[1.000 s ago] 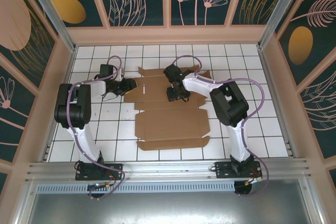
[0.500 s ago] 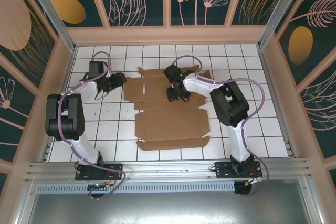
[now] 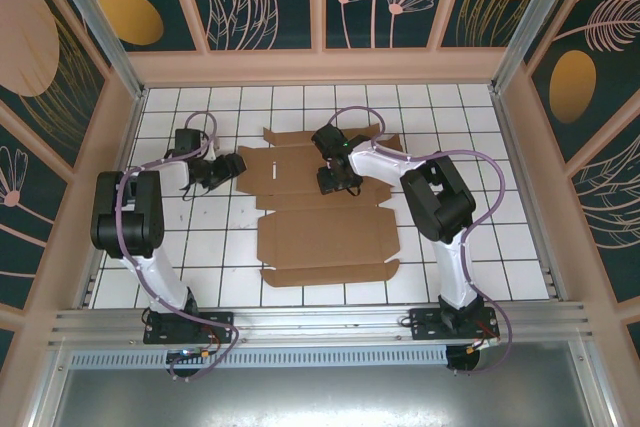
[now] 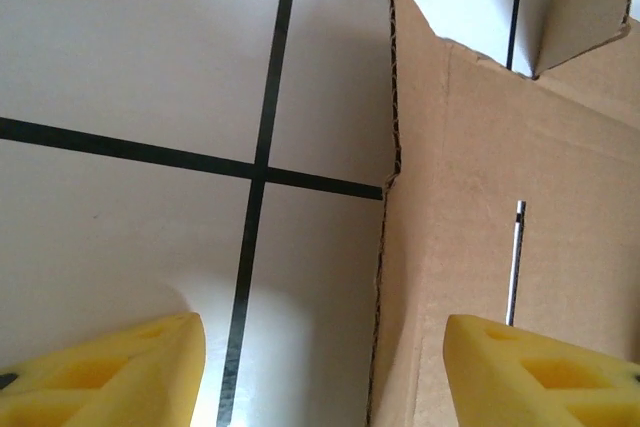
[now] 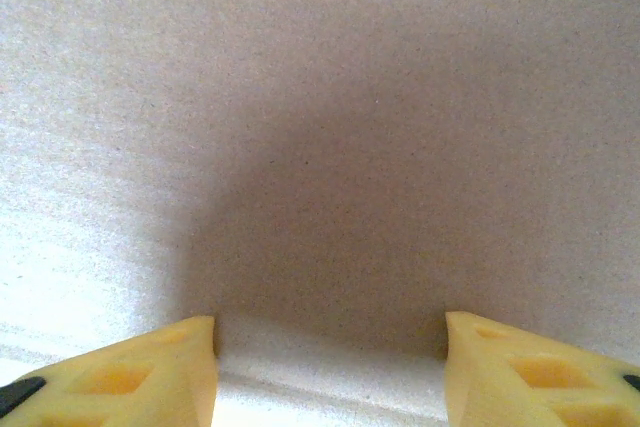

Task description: Fold the paper box

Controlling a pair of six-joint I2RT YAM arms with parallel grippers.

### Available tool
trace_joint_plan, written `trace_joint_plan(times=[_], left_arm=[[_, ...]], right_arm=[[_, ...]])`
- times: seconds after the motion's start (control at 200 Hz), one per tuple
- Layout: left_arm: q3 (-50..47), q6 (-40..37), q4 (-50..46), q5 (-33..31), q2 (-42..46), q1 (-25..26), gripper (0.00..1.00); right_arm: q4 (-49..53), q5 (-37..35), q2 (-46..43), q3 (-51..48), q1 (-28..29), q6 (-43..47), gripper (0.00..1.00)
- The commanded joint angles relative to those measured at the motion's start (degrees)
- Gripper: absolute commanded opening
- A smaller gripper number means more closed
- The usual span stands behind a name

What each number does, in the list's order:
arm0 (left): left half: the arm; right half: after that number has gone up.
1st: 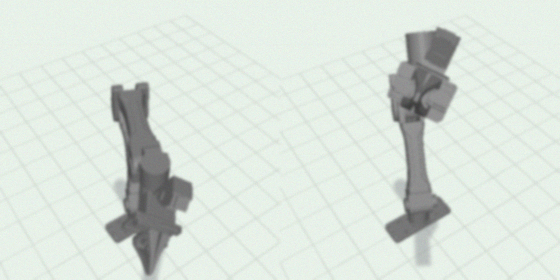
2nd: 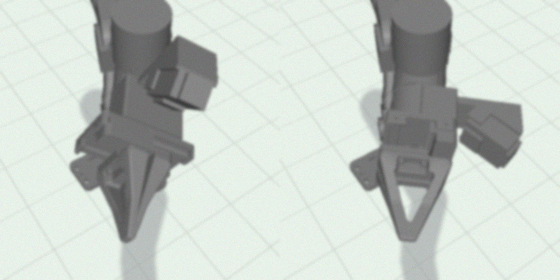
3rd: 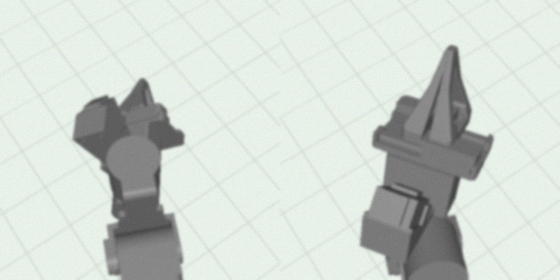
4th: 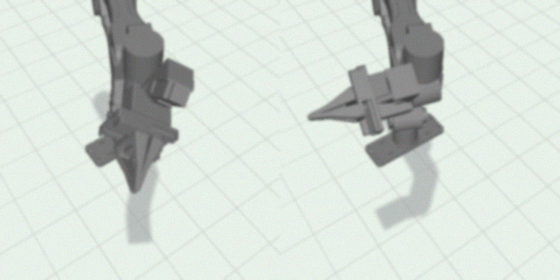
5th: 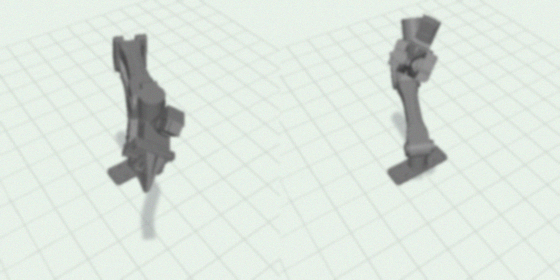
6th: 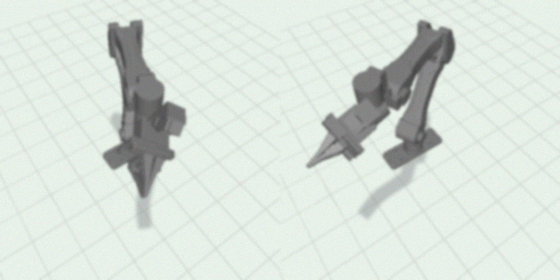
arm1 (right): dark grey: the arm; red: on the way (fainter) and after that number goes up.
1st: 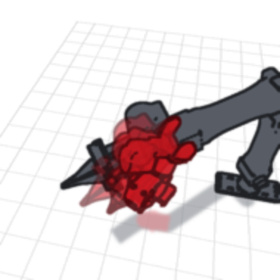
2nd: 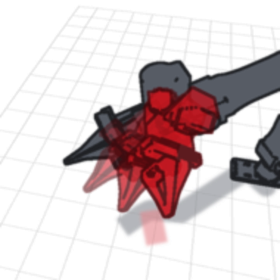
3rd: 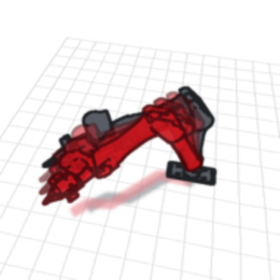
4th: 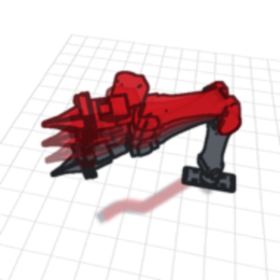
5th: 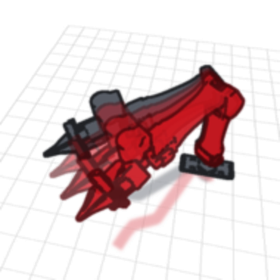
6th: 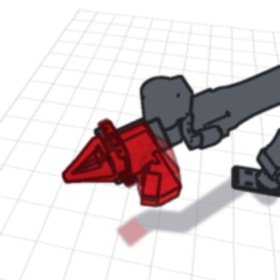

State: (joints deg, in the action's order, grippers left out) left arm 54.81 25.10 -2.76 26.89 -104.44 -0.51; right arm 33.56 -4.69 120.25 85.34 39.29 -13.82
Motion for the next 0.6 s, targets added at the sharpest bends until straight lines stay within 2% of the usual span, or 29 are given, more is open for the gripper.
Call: trace_joint_plan(times=[0.0,0.17,0.24,0.33,0.596], left_arm=[[-1.33,1.02,2.50,8.38,-2.57,0.54,0.61],[-1.63,3.11,5.60,13.29,-4.36,0.93,0.51],[-1.41,2.87,5.60,14.51,-5.16,1.63,0.41],[-1.21,2.76,5.73,16.32,-6.10,2.78,0.33],[-0.83,2.59,5.84,18.19,-7.86,5.38,0.34]], right_arm=[[3.33,5.38,7.72,-4.75,1.73,-0.41,0.57],[3.52,5.44,8.16,-4.15,1.78,-0.46,0.56],[3.65,5.39,8.34,-3.97,1.82,-0.45,0.56],[3.66,5.50,8.52,-3.70,1.77,-0.43,0.56],[3.73,5.30,8.35,-3.67,1.82,0.03,0.56]])
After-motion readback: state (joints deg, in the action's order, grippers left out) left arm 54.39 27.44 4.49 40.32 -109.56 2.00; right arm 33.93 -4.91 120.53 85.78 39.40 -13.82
